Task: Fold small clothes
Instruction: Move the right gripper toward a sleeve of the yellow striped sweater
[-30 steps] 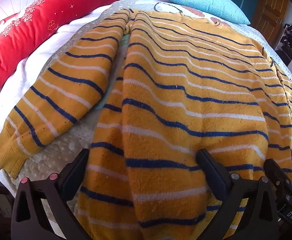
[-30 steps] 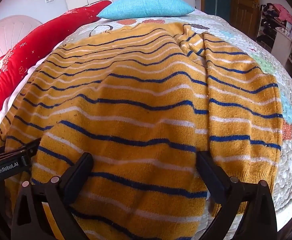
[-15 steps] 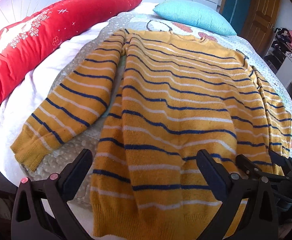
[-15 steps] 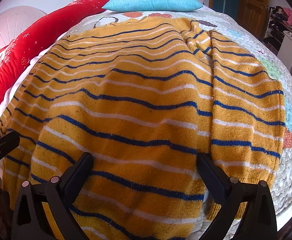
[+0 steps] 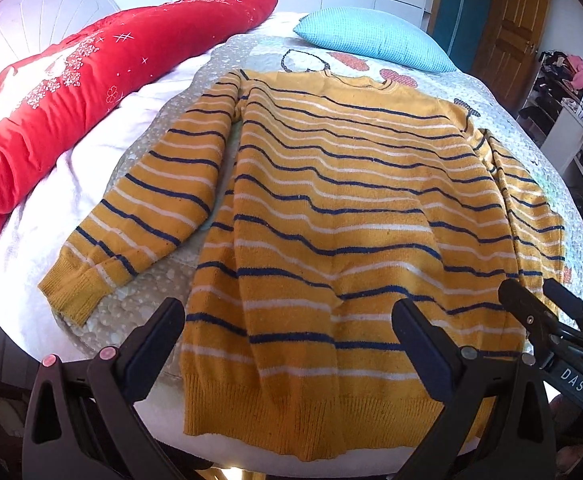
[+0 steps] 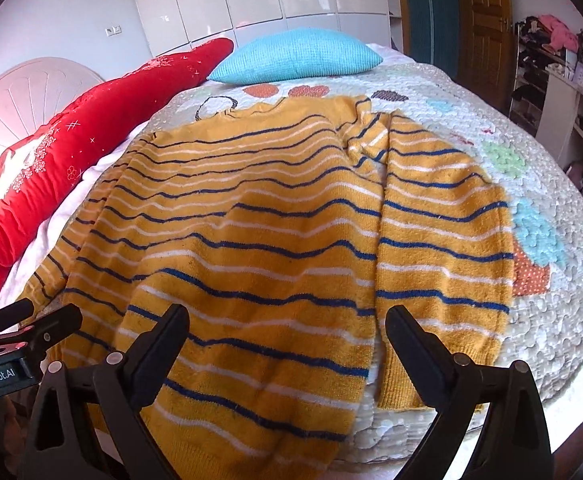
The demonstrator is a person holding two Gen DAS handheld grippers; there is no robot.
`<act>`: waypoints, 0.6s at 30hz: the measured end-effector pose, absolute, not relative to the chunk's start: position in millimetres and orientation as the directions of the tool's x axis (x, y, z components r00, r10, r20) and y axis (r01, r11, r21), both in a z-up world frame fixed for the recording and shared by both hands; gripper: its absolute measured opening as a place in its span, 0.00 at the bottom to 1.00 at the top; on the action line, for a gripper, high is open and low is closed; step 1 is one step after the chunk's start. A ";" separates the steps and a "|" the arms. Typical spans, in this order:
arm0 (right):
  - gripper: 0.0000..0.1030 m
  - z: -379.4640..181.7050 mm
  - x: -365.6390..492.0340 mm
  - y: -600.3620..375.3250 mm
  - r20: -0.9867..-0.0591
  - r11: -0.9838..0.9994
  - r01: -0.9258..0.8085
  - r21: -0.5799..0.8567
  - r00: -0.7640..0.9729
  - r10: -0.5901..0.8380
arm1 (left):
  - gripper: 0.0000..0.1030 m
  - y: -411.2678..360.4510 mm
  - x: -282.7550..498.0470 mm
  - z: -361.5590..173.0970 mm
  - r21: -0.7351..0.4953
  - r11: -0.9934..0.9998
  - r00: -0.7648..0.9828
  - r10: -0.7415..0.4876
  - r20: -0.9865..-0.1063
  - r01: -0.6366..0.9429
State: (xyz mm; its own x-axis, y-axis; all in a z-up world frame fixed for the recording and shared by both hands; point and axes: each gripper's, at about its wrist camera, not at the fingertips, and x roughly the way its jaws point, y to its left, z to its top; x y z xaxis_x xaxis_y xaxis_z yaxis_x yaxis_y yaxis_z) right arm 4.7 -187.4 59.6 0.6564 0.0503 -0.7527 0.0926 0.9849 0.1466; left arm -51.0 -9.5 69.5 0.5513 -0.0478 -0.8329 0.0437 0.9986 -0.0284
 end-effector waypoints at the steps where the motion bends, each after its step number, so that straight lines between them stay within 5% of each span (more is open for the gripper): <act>1: 0.97 61.3 2.8 -186.9 -0.747 0.987 0.094 0.134 0.663 0.039 | 1.00 -11.5 -52.1 70.2 -0.021 0.999 0.554 -0.044 -0.831 0.049; 18: 0.93 13.3 8.5 -173.7 -0.832 0.995 0.088 0.049 0.555 -0.008 | 1.00 -21.6 -54.3 16.1 -0.028 0.997 0.472 -0.062 -0.879 0.078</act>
State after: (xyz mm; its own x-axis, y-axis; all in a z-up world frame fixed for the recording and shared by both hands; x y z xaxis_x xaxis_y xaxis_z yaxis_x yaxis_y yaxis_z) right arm 8.5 -173.7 13.3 0.5552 -0.0083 -0.8317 0.0885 0.9949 0.0492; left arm -54.3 -21.6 16.1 0.4723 -0.0620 -0.8793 0.0780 0.9966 -0.0284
